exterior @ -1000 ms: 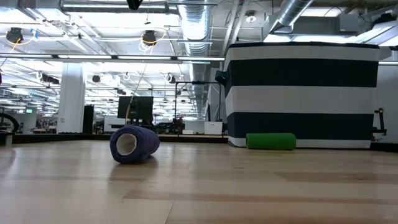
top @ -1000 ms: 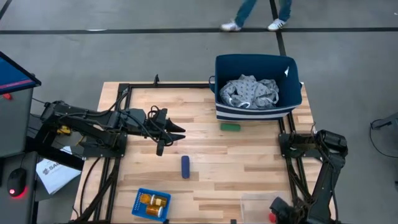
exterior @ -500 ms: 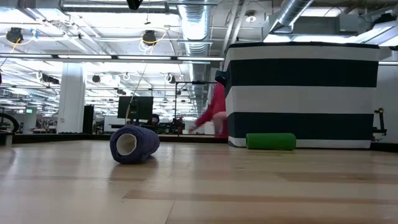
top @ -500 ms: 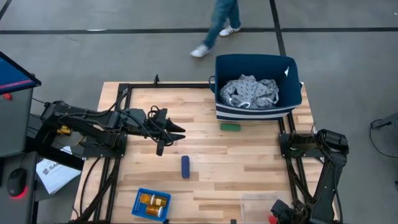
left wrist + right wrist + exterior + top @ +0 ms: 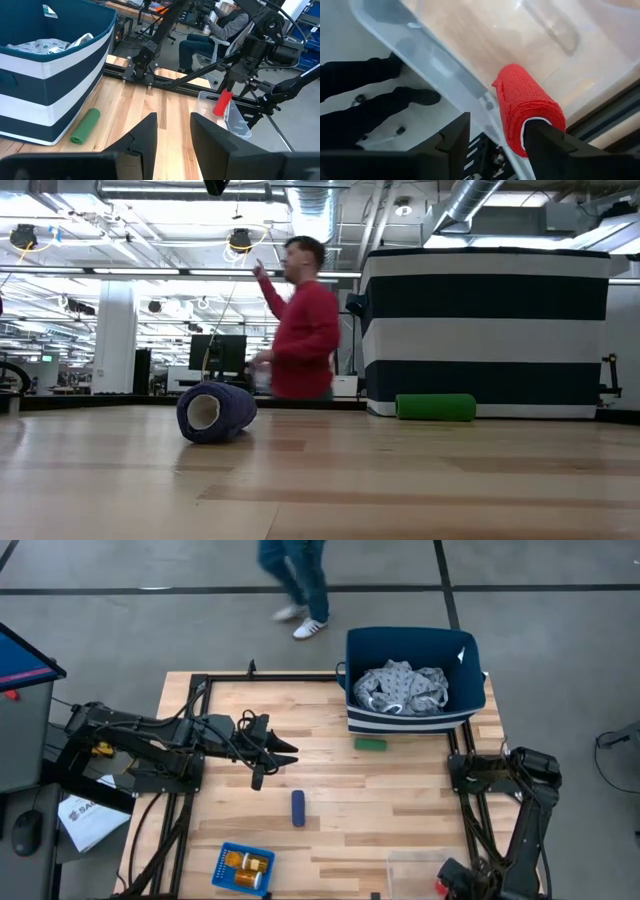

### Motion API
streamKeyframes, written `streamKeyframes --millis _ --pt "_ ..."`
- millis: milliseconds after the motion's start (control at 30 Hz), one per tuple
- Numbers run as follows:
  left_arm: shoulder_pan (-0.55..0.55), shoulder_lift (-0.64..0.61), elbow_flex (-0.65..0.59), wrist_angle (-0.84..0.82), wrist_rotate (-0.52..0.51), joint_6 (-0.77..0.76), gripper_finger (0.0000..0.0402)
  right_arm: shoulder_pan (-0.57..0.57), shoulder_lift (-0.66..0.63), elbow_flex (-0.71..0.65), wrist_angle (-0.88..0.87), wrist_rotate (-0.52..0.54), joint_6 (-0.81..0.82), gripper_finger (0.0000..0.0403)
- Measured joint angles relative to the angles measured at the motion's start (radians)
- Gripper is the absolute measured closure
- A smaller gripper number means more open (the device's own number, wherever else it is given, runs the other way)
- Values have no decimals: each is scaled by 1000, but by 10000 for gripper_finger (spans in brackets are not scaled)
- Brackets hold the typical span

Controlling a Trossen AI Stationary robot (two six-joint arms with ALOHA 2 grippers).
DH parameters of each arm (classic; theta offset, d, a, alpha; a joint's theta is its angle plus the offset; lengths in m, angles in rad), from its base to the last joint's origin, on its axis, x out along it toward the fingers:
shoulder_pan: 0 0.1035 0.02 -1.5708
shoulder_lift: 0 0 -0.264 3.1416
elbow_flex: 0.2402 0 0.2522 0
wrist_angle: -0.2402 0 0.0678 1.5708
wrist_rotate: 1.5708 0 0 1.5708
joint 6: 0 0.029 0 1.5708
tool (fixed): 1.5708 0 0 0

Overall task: Pick & place medical supplies in basket/bin
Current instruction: Put the red bandage into the transparent bin

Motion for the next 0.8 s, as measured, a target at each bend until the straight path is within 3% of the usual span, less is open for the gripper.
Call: streamKeyframes --millis 800 --pt "0 0 0 0 0 -1 293 -2 0 1 43 -2 -14 213"
